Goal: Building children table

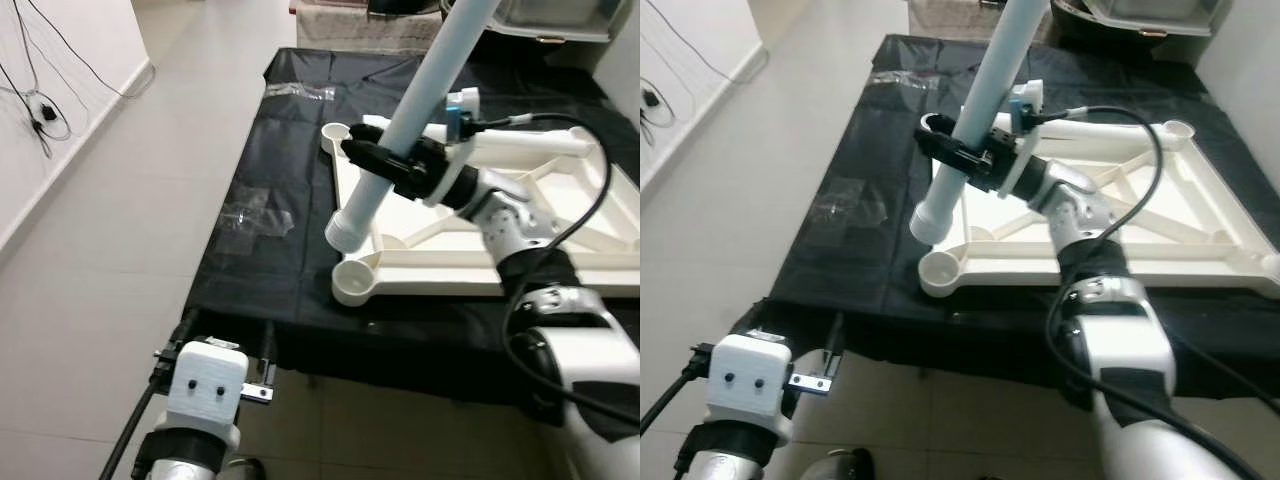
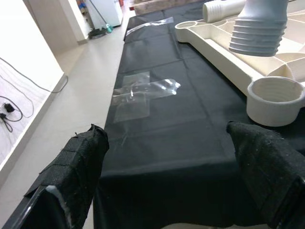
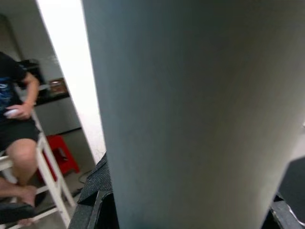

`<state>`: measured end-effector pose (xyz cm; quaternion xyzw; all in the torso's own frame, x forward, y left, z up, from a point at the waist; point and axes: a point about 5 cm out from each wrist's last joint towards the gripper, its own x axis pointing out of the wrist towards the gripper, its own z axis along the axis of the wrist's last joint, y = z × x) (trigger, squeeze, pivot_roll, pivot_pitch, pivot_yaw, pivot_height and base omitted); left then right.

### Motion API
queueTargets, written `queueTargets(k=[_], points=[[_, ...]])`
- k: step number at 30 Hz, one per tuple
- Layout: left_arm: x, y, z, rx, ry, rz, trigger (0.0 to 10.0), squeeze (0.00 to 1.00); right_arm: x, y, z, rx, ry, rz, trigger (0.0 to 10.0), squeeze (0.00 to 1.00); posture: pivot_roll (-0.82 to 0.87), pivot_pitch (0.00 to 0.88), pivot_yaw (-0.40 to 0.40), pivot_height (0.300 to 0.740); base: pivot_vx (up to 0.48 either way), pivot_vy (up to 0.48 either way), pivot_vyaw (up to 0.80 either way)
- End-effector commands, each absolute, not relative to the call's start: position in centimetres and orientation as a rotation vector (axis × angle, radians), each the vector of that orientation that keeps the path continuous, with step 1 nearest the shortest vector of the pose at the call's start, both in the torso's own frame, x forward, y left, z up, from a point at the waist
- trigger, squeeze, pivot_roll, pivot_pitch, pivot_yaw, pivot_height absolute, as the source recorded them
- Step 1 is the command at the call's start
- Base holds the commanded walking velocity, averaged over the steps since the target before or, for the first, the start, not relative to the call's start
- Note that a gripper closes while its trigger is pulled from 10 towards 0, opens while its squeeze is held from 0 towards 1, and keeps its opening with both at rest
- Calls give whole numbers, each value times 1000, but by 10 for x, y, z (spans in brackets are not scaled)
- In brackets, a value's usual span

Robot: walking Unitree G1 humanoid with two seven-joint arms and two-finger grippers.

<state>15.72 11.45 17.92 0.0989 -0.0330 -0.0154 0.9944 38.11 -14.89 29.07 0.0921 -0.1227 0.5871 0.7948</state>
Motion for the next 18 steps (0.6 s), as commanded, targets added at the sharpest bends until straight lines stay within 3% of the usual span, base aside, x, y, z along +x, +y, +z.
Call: queueTargets(k=[1, 9, 18], points=[[153, 115, 179, 211, -44, -38, 10000, 0, 378, -140, 289, 214, -237, 1377, 10000, 0, 181, 261, -24, 740, 0, 0, 0], [148, 114, 179, 208, -33, -46, 10000, 0, 374, -122, 272, 111, -159, 1527, 10000, 0, 183, 274, -21, 740, 0, 0, 0], [148, 111, 181, 201, -31, -54, 10000, 0, 373, -118, 270, 70, -133, 1566, 10000, 0, 173, 278, -28, 740, 0, 0, 0]])
